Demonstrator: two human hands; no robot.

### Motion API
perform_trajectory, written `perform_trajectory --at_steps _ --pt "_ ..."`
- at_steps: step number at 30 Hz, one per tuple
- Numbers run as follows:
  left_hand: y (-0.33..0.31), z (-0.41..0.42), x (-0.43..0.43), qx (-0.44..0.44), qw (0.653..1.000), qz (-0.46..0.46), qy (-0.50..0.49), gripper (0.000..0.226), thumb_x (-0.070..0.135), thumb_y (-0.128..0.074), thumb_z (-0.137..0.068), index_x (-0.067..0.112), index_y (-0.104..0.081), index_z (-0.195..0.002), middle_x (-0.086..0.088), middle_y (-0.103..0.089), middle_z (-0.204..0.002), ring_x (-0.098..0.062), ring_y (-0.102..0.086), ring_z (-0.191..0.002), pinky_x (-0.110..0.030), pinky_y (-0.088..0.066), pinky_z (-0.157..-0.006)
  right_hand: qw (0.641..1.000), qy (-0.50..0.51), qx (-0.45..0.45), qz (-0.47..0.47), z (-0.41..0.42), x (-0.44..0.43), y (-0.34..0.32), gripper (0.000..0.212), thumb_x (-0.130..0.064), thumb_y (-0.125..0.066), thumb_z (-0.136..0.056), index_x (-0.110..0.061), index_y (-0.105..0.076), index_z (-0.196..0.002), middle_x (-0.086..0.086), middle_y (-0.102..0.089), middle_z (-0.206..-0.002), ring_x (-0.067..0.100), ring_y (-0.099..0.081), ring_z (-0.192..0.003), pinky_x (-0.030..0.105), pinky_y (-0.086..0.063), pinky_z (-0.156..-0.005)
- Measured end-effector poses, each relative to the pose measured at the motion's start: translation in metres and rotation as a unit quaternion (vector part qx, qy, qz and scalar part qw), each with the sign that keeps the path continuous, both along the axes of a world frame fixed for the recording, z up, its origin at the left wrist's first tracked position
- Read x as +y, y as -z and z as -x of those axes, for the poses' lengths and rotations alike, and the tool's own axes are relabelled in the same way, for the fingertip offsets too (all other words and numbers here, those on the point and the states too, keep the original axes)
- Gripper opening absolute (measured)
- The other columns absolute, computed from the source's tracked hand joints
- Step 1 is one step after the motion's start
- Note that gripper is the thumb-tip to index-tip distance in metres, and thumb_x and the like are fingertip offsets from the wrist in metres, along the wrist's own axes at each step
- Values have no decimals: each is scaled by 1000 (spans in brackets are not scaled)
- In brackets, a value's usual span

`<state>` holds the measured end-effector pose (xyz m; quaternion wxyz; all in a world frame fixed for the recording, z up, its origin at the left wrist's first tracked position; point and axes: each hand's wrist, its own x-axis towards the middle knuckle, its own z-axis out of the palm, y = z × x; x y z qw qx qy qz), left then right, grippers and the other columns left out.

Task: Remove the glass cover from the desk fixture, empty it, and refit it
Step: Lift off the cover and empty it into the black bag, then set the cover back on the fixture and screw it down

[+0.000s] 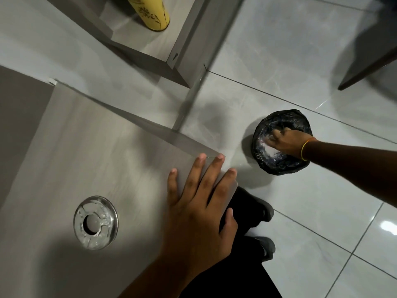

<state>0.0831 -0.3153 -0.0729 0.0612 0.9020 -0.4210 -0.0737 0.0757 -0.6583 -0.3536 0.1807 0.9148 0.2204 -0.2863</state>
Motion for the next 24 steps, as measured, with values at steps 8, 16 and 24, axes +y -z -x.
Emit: perform_trajectory --at_steps 8,16,24 --pt "5 -3 -2 20 1000 -20 8 89 38 -64 -88 32 -30 -169 6 -13 -186 -23 -6 -173 -67 -7 -134 944 301 -7 -136 7 5 -65 75 -32 -60 -100 -30 -21 -163 22 -53 -136 43 -71 -98 44 -60 -81" --pt "-14 -4 -4 59 997 -50 4 95 40 -53 -88 31 -17 -176 4 -4 -188 -27 -4 -173 -70 -10 -134 586 685 -170 -399 25 42 -238 38 -16 -77 -88 -28 -76 -124 13 -82 -93 37 -78 -88 51 -64 -84" --pt "-20 3 -10 175 982 26 -60 95 33 -70 -88 23 -25 -172 -7 -30 -180 -38 -21 -169 -73 -10 -132 684 533 -251 -430 -16 138 -391 30 -6 -72 -94 -16 -79 -121 11 -71 -94 27 -68 -85 14 -43 -76"
